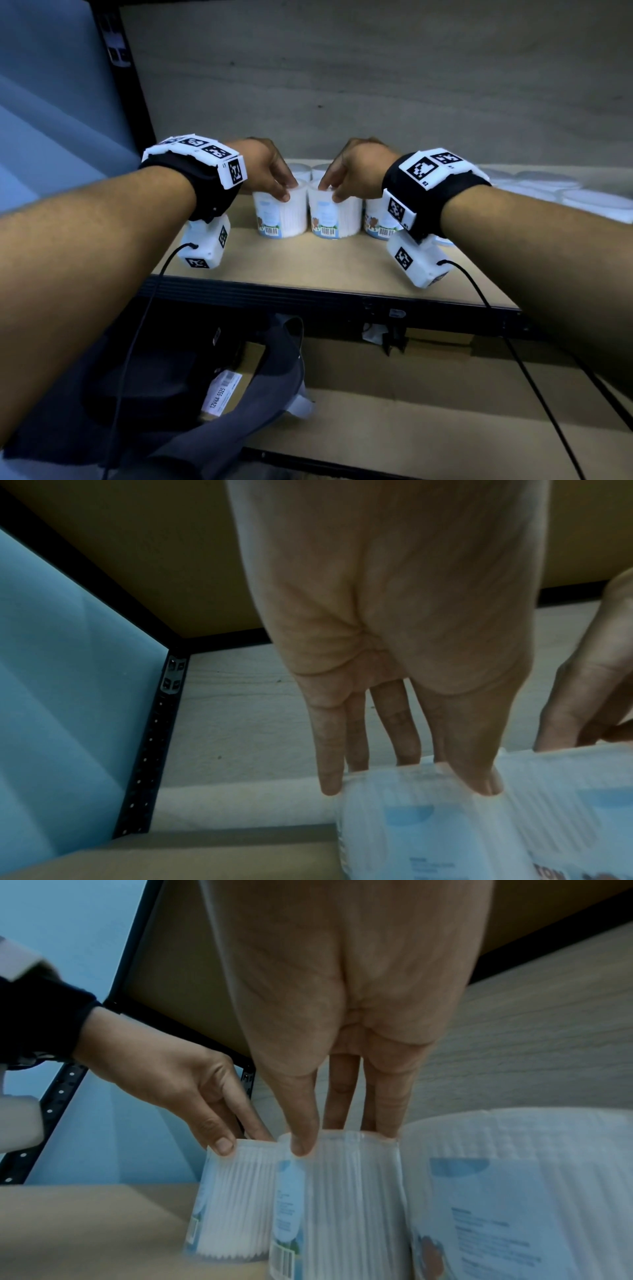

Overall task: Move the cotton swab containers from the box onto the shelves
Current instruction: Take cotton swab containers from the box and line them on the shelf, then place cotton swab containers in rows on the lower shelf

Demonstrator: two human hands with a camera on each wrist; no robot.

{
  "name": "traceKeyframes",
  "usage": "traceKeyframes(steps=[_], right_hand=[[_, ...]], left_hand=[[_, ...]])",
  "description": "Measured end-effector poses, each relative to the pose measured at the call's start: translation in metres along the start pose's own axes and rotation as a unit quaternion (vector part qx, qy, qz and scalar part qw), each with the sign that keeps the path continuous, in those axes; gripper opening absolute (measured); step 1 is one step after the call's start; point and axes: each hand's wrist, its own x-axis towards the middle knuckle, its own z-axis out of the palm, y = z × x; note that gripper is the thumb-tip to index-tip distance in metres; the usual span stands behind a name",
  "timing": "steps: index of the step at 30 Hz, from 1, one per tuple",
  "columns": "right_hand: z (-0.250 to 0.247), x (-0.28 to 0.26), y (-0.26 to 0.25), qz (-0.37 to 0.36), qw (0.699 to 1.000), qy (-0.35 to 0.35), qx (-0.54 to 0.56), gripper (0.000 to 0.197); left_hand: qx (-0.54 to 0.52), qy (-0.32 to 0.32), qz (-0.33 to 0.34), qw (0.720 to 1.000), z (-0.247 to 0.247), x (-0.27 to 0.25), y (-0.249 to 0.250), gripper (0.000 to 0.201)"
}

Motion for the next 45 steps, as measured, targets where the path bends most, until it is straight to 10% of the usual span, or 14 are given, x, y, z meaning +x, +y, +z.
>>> traceKeyframes(steps=[11,45], right_hand=[[-0.045,-0.031,0.05,0.062,0.995,0.034,0.067,0.026],[-0.078,-0.173,0.241,0.287,0.952,-0.066,-0.084,0.045]], left_hand=[[0.078,-0.026,0.022,0.996,-0.013,0.001,0.022,0.037],[-0.012,-0.058,0.214,0.975,0.049,0.102,0.318,0.07]])
